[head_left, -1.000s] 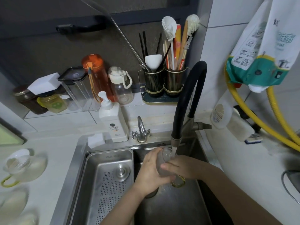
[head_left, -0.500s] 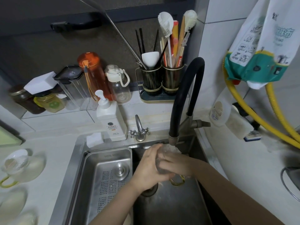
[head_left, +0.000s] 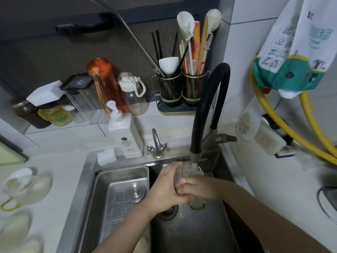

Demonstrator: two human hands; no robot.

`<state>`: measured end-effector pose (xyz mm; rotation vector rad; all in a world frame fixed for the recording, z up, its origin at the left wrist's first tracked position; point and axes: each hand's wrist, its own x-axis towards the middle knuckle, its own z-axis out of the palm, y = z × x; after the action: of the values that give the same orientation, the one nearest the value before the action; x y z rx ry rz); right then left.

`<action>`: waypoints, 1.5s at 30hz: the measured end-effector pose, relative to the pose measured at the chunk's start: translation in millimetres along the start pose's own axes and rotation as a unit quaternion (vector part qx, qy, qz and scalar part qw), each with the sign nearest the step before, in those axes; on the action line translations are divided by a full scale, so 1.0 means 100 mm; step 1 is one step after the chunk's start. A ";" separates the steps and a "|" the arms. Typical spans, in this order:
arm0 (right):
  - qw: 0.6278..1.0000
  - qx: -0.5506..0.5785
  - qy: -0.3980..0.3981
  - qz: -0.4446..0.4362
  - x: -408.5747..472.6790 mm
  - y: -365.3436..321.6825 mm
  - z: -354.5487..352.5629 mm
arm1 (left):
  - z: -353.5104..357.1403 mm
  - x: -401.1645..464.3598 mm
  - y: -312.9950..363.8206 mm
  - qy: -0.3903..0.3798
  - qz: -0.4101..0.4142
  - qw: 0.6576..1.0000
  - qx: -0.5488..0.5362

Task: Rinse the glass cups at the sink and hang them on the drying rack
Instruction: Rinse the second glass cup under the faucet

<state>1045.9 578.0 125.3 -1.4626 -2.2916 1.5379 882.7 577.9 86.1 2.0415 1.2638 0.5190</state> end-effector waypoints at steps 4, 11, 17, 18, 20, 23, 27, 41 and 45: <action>0.997 -0.073 0.010 -0.002 -0.07 0.06 0.01 | 0.00 0.02 -0.01 -0.004 0.003 1.000 0.008; 1.000 0.008 0.002 0.006 0.00 0.06 0.08 | 0.03 0.02 -0.04 -0.011 0.006 1.000 0.009; 0.996 0.080 0.034 -0.017 0.10 0.06 0.07 | 0.05 0.02 0.00 -0.027 -0.012 1.000 -0.004; 0.992 0.122 0.039 -0.023 0.11 0.03 0.09 | 0.03 0.03 0.00 -0.028 -0.005 1.000 -0.005; 0.988 0.140 0.050 -0.039 0.08 0.10 0.15 | -0.02 0.03 -0.03 -0.040 0.004 0.999 0.005; 0.995 0.047 0.059 -0.060 -0.04 0.22 0.15 | -0.10 0.02 -0.02 -0.078 -0.003 0.997 0.018; 0.979 0.116 0.155 -0.066 -0.04 0.29 0.17 | -0.11 0.05 0.02 -0.070 -0.042 0.993 -0.083; 0.793 0.568 0.214 -0.055 -0.04 0.16 0.30 | 0.05 0.15 0.23 0.064 -0.165 0.909 -0.377; 0.742 0.614 0.268 0.023 0.03 0.24 0.32 | 0.20 0.01 0.23 0.064 -0.144 0.928 -0.336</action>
<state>1045.4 559.4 89.7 -1.1980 -0.5568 1.6849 910.4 565.1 89.0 1.2460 1.2126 0.8205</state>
